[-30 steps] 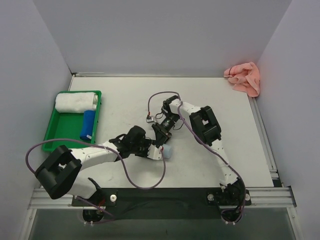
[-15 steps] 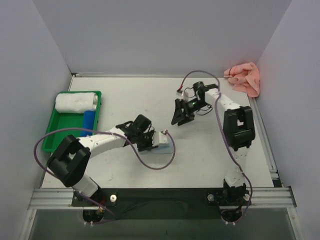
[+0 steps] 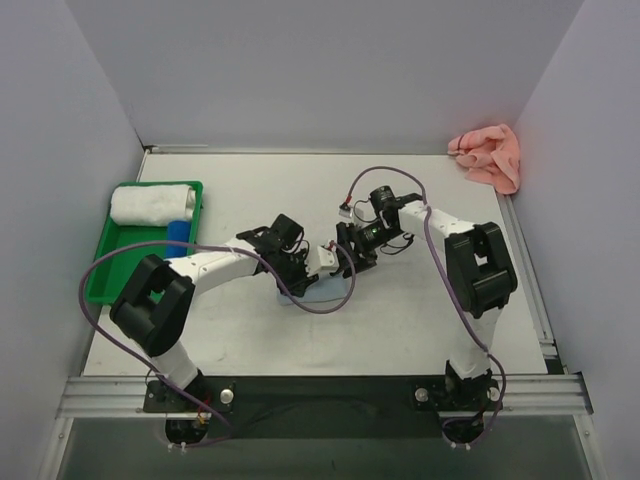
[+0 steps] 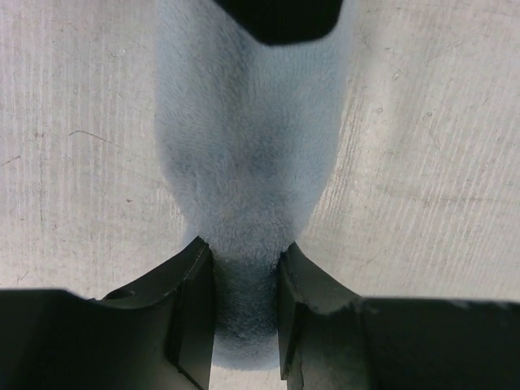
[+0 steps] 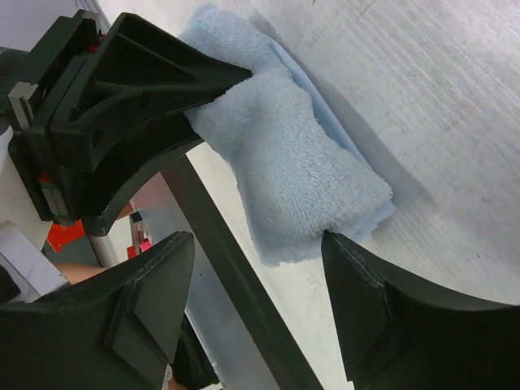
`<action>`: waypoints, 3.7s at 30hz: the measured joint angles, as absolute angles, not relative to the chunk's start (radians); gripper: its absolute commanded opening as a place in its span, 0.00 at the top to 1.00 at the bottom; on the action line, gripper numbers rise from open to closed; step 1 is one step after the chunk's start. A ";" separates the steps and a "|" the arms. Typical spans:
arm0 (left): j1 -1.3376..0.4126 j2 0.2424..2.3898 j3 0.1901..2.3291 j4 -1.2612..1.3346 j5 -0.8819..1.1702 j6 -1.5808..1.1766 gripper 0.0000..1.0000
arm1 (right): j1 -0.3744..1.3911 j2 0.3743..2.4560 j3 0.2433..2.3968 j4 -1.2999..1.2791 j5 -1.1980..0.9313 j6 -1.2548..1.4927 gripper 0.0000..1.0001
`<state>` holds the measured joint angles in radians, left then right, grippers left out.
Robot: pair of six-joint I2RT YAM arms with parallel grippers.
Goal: Roll the towels
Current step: Roll the towel, then place the rolled towel into the container
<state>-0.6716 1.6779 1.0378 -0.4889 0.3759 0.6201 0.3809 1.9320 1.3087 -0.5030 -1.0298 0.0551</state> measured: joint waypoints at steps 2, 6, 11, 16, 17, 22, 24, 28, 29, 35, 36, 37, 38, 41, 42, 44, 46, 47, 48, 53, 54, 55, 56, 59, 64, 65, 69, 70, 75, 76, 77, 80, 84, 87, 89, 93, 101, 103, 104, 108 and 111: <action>-0.664 1.693 1.055 -0.503 0.390 0.617 0.72 | 0.392 1.937 1.309 -0.487 -1.032 0.056 0.38; -0.647 1.720 1.087 -0.532 0.422 0.612 0.73 | 0.416 1.944 1.309 -0.467 -1.032 0.056 0.43; -0.627 1.736 1.103 -0.549 0.453 0.589 0.54 | 0.434 1.990 1.314 -0.459 -1.008 0.053 0.95; -0.621 1.717 1.061 -0.500 0.440 0.533 0.27 | 0.412 2.058 1.344 -0.464 -1.033 0.097 1.00; -0.625 1.704 1.041 -0.480 0.423 0.529 0.26 | 0.407 2.069 1.350 -0.462 -1.044 0.107 1.00; -0.664 1.602 0.946 -0.399 0.324 0.546 0.17 | 0.392 2.098 1.364 -0.452 -1.086 0.143 1.00; -0.686 1.558 0.922 -0.373 0.290 0.573 0.17 | 0.388 2.112 1.372 -0.451 -1.099 0.158 1.00; -0.723 1.508 0.908 -0.299 0.244 0.645 0.16 | 0.384 2.144 1.391 -0.451 -1.128 0.184 1.00; -0.731 1.505 0.907 -0.279 0.240 0.665 0.16 | 0.381 2.152 1.396 -0.451 -1.134 0.188 1.00; -0.765 1.510 0.883 -0.226 0.237 0.763 0.15 | 0.367 2.189 1.423 -0.451 -1.161 0.215 1.00; -0.767 1.517 0.881 -0.220 0.240 0.776 0.15 | 0.364 2.196 1.428 -0.451 -1.163 0.216 1.00; -0.768 1.526 0.879 -0.215 0.241 0.792 0.16 | 0.360 2.203 1.433 -0.451 -1.167 0.218 1.00; -0.770 1.538 0.876 -0.206 0.241 0.805 0.16 | 0.358 2.208 1.438 -0.451 -1.169 0.219 1.00; -0.770 1.589 0.867 -0.170 0.235 0.853 0.18 | 0.354 2.225 1.457 -0.452 -1.169 0.221 1.00; -0.770 1.611 0.866 -0.152 0.229 0.871 0.19 | 0.354 2.230 1.464 -0.452 -1.168 0.221 1.00; -0.769 1.655 0.869 -0.117 0.215 0.897 0.25 | 0.353 2.239 1.481 -0.453 -1.165 0.220 1.00; -0.768 1.679 0.889 -0.097 0.208 0.912 0.31 | 0.353 2.250 1.498 -0.458 -1.163 0.220 1.00; -0.768 1.695 0.898 -0.091 0.207 0.921 0.41 | 0.353 2.256 1.509 -0.461 -1.160 0.220 1.00; -0.766 1.707 0.912 -0.093 0.203 0.926 0.47 | 0.352 2.263 1.517 -0.463 -1.159 0.220 1.00; -0.745 1.761 1.004 -0.172 0.211 0.939 0.75 | 0.337 2.286 1.554 -0.476 -1.159 0.221 0.85; -0.735 1.770 1.023 -0.193 0.220 0.930 0.78 | 0.332 2.286 1.558 -0.477 -1.157 0.221 0.77; -0.728 1.776 1.039 -0.215 0.231 0.919 0.81 | 0.326 2.286 1.563 -0.477 -1.156 0.223 0.61; -0.720 1.779 1.053 -0.241 0.244 0.905 0.85 | 0.324 2.284 1.567 -0.476 -1.156 0.227 0.54; -0.683 1.775 1.084 -0.331 0.287 0.823 0.93 | 0.297 2.266 1.570 -0.484 -1.151 0.213 0.34; -0.565 1.728 1.123 -0.516 0.337 0.628 1.00 | 0.207 2.166 1.567 -0.522 -1.148 0.182 0.24; -0.536 1.716 1.138 -0.552 0.354 0.591 1.00 | 0.193 2.137 1.567 -0.534 -1.148 0.174 0.24; -0.382 1.650 1.230 -0.664 0.426 0.465 1.00 | 0.135 2.028 1.561 -0.579 -1.148 0.131 0.22; -0.332 1.626 1.251 -0.679 0.440 0.442 1.00 | 0.130 2.010 1.560 -0.591 -1.148 0.122 0.22; -0.008 1.510 1.320 -0.769 0.498 0.415 1.00 | 0.126 1.980 1.544 -0.644 -1.148 0.082 0.19; 0.064 1.502 1.333 -0.786 0.500 0.419 1.00 | 0.126 1.980 1.538 -0.651 -1.148 0.076 0.19; 0.146 1.501 1.347 -0.802 0.503 0.429 1.00 | 0.126 1.980 1.531 -0.657 -1.146 0.073 0.19; 0.344 1.515 1.373 -0.830 0.492 0.452 1.00 | 0.126 1.980 1.524 -0.675 -1.144 0.066 0.18; 0.494 1.598 1.429 -0.870 0.467 0.476 1.00 | 0.126 1.980 1.524 -0.678 -1.144 0.066 0.18; 0.533 1.694 1.462 -0.868 0.441 0.484 1.00 | 0.126 1.980 1.524 -0.679 -1.144 0.066 0.18; 0.536 1.748 1.462 -0.863 0.419 0.482 1.00 | 0.126 1.980 1.524 -0.679 -1.145 0.066 0.18; 0.532 1.831 1.460 -0.834 0.368 0.461 1.00 | 0.126 1.980 1.524 -0.680 -1.145 0.066 0.18; 0.507 1.897 1.425 -0.692 0.274 0.414 1.00 | 0.125 1.981 1.524 -0.681 -1.160 0.067 0.18; 0.488 1.909 1.414 -0.671 0.264 0.399 1.00 | 0.124 1.986 1.524 -0.682 -1.165 0.067 0.18; 0.477 1.913 1.410 -0.664 0.261 0.393 1.00 | 0.123 1.991 1.524 -0.681 -1.169 0.067 0.18; 0.439 1.919 1.397 -0.645 0.259 0.363 0.99 | 0.114 2.006 1.524 -0.681 -1.172 0.067 0.18; 0.431 1.924 1.397 -0.635 0.259 0.339 0.85 | 0.110 2.009 1.524 -0.681 -1.176 0.067 0.17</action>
<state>0.4313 1.9236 1.3972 -0.6346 0.2592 0.3386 0.1101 2.0087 1.5238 -0.6811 -1.1763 0.0669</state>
